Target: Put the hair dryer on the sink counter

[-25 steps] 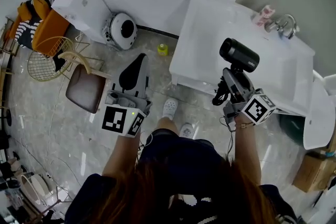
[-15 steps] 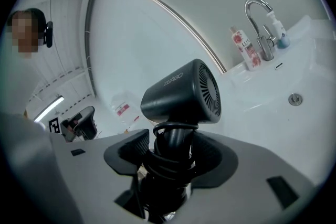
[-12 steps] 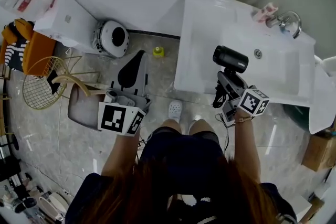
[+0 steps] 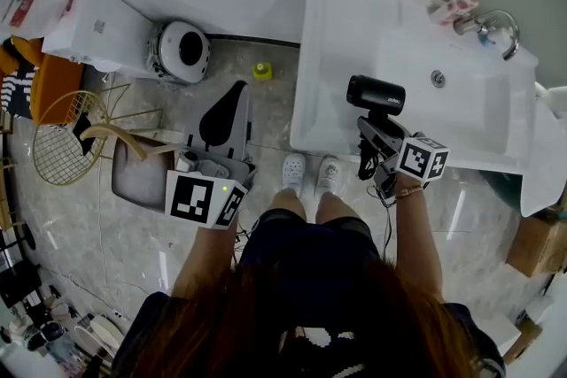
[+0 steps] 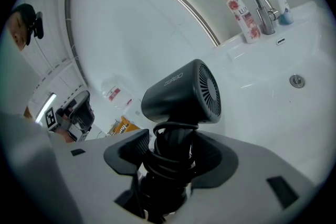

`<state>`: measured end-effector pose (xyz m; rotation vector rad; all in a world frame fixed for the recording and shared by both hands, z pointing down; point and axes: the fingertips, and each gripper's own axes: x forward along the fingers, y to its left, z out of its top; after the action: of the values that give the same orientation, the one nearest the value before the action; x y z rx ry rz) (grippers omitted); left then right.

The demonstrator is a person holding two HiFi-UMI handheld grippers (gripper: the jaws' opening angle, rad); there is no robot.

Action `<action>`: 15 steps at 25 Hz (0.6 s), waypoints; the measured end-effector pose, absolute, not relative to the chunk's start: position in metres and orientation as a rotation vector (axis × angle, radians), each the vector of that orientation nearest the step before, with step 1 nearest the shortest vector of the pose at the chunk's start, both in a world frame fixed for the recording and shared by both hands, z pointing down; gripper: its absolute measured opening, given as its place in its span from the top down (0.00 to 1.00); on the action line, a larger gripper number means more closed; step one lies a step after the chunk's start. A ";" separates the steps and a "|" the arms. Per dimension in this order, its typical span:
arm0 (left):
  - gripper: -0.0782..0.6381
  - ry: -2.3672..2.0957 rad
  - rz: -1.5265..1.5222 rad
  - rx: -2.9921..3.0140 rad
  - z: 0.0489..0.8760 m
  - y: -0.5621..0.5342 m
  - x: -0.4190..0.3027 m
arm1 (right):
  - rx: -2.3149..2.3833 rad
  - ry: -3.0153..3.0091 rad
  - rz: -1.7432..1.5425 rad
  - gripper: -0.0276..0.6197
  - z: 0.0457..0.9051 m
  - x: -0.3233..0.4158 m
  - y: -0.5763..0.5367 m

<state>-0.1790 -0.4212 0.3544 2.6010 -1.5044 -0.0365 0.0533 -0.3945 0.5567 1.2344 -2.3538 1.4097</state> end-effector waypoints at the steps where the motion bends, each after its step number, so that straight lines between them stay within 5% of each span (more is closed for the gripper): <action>1: 0.87 -1.505 -0.032 2.593 0.357 -0.422 -0.177 | 1.220 -2.342 1.418 0.54 0.561 0.053 -0.395; 15: 0.87 -1.535 -0.011 2.538 0.391 -0.429 -0.158 | 1.065 -2.206 1.496 0.54 0.606 0.057 -0.393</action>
<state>-0.1585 -0.4286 0.3912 2.5379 -1.5346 -0.0108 0.0566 -0.3932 0.6065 1.0651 -2.2055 1.4958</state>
